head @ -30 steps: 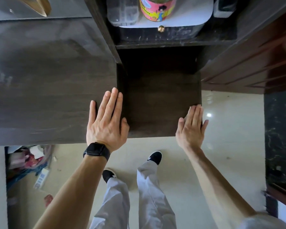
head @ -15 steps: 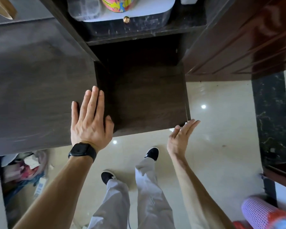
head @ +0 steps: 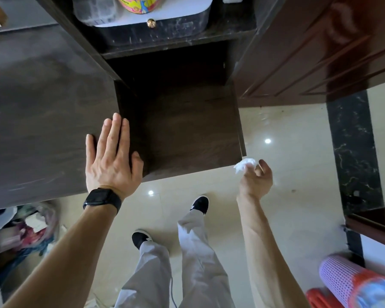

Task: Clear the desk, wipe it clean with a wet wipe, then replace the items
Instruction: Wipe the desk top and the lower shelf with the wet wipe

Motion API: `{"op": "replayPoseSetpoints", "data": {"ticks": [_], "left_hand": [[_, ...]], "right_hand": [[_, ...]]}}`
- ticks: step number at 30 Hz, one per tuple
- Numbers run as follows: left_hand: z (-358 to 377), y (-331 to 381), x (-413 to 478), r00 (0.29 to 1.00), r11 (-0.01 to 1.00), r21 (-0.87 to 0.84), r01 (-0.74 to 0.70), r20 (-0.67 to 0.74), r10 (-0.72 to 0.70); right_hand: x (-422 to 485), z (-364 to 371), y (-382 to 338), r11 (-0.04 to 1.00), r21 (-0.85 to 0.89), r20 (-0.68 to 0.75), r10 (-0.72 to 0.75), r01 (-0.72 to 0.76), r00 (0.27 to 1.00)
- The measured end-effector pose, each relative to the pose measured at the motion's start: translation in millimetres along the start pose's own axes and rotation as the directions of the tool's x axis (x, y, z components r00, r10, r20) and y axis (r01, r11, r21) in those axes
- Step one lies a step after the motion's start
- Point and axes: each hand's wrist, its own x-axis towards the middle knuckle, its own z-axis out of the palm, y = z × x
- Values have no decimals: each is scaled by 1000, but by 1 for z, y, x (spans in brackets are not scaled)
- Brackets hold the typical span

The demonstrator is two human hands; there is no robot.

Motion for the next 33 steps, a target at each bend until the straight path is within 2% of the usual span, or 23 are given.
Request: {"op": "replayPoseSetpoints", "data": {"ticks": [3,5,6,8,9,10,11,13,18,21,22,24,28,31,33], "left_hand": [[0,1,1,1000,1000,0,2,-4,-2],[-1,2,1,1000,1000,-6,3,-12,-3],[-1,2,1,1000,1000,-8,3,-17,-3],[0,1,0,999,1000,-9,1,-33,-1],[1,1,0,999,1000,-8,1,-42,-2],[1,0,-1,999,1000,-7,2,-48,-3],[2,0,0,999,1000,-7,3,-52,-3],[3,-1,1,999,1000,-8,1,-54,-1],[-1,-2,0,1000,1000,-14,8,-15,-8],[-2,-1,0,1000,1000,-17,5,-5,-5],[-2,-1,0,1000,1000,-22,4,-10,-5],[-2,0,2,1000,1000,-15,3,-12,-3],[-1,0,2,1000,1000,-9,5,-15,-5],[0,0,1,1000,1000,-9,9,-23,-9],[1,-2,1,1000,1000,-6,8,-21,-8]], "right_hand": [[4,6,-40,942,-12,127,-332,336,935],[14,34,-67,840,-70,257,-507,539,823],[22,51,-78,742,-118,325,-599,660,732],[43,85,-94,470,-219,454,-727,855,515],[54,100,-100,346,-261,517,-738,901,433],[64,112,-102,274,-291,565,-724,917,396],[71,120,-101,242,-307,587,-713,920,383],[72,115,-84,271,-318,552,-726,909,410],[31,19,2,508,-339,428,-666,792,611],[8,-16,20,650,-379,426,-509,659,748],[5,-19,17,670,-388,444,-466,633,765],[6,-12,-1,661,-382,478,-456,645,751],[24,40,-57,557,-320,469,-610,767,639],[26,88,-61,427,-364,488,-669,828,560],[0,107,-35,291,-358,550,-702,887,452]]}}
